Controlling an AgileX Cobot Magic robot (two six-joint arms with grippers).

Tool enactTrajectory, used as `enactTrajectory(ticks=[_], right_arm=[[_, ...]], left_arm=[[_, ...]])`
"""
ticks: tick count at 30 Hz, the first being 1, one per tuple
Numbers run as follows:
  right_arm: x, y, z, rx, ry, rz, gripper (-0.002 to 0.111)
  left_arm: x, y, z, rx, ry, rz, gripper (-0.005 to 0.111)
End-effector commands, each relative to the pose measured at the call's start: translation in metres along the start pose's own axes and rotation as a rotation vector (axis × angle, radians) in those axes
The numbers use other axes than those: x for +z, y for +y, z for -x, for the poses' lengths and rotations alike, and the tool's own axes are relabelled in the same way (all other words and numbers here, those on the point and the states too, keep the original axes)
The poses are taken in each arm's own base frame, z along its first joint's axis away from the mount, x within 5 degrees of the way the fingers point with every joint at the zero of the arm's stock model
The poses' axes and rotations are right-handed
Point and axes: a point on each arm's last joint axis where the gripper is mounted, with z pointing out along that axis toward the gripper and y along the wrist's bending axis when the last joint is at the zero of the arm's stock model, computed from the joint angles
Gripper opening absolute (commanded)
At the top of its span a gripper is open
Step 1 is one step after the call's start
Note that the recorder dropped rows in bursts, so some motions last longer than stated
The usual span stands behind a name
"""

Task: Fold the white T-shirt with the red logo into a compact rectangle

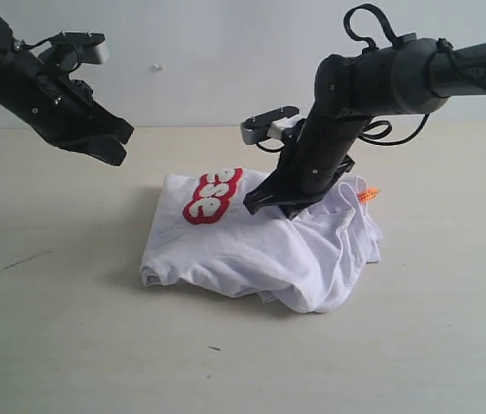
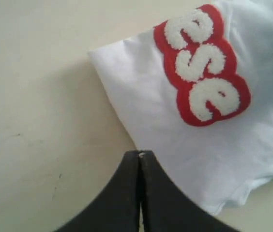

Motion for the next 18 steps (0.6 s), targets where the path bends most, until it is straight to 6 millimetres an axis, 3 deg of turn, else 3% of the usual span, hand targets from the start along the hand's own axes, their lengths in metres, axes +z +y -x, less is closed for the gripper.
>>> enactTrajectory(ticks=[1, 5, 7, 11, 13, 18], right_arm=[[-0.017, 0.0, 0.005, -0.018, -0.032, -0.022, 0.0], [-0.055, -0.005, 0.008, -0.02, -0.078, -0.103, 0.0], [-0.079, -0.006, 0.006, -0.01, -0.113, -0.133, 0.0], [-0.106, -0.004, -0.008, 0.012, -0.17, -0.142, 0.0], [-0.102, -0.002, -0.021, 0.032, -0.143, -0.137, 0.0], [-0.07, 0.004, -0.052, 0.081, -0.04, -0.067, 0.0]], left_arm=[[-0.01, -0.003, 0.002, -0.007, -0.043, 0.011, 0.0], [-0.009, -0.007, 0.003, -0.004, -0.046, 0.003, 0.0], [-0.006, -0.015, 0.005, 0.014, -0.046, -0.006, 0.0], [0.001, -0.038, 0.007, 0.073, -0.035, -0.03, 0.0], [0.003, -0.051, 0.008, 0.107, -0.03, -0.044, 0.0], [0.007, -0.073, 0.009, 0.155, -0.026, -0.07, 0.0]])
